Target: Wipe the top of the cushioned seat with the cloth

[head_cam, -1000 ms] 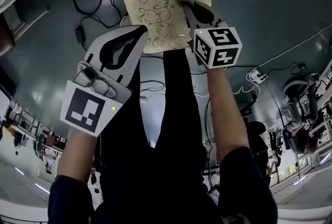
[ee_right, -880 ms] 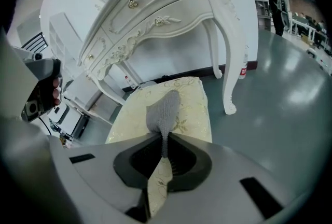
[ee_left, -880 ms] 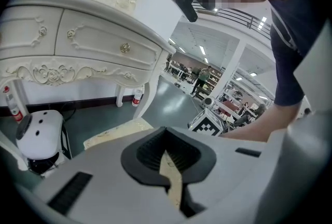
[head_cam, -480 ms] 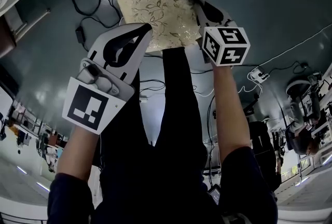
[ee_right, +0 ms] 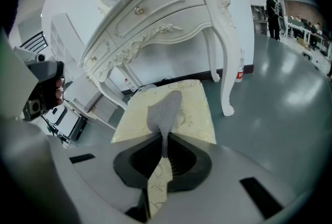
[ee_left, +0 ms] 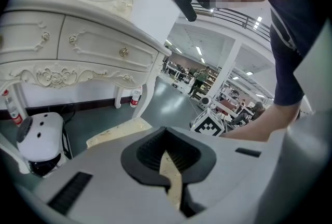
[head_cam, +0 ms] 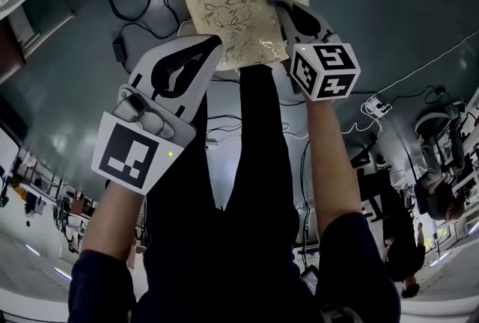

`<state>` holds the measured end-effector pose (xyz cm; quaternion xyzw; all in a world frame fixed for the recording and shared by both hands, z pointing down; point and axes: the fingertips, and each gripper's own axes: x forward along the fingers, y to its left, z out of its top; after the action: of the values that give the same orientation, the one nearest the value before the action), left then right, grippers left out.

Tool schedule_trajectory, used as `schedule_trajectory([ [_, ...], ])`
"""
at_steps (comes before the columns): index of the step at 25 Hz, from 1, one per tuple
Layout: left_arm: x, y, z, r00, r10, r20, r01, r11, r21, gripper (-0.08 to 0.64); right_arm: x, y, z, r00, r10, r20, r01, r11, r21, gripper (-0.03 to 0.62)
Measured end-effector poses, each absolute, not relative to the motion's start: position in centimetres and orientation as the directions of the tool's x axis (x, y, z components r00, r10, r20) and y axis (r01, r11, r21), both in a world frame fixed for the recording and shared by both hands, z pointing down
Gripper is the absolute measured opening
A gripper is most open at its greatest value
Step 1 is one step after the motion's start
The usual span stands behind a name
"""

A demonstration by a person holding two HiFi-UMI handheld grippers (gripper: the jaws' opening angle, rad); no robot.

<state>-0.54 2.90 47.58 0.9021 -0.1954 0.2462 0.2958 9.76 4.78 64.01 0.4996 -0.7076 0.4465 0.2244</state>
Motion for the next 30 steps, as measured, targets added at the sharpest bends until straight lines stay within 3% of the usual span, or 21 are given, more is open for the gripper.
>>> schedule_trajectory([
  [16,-9.4,5.4,47.7,0.798,-0.205,0.567,-0.495,-0.759,0.423,0.006,-7.0,11.0,63.7,-0.551,-0.417,0.723,-0.832,0.203,-0.516,0.038],
  [30,-6.9,7.8,48.5,0.795,-0.184,0.578,-0.485,-0.765,0.423,0.006,-3.8,13.2,64.9,-0.538,-0.42,0.731,-0.839,0.188,-0.51,0.038],
])
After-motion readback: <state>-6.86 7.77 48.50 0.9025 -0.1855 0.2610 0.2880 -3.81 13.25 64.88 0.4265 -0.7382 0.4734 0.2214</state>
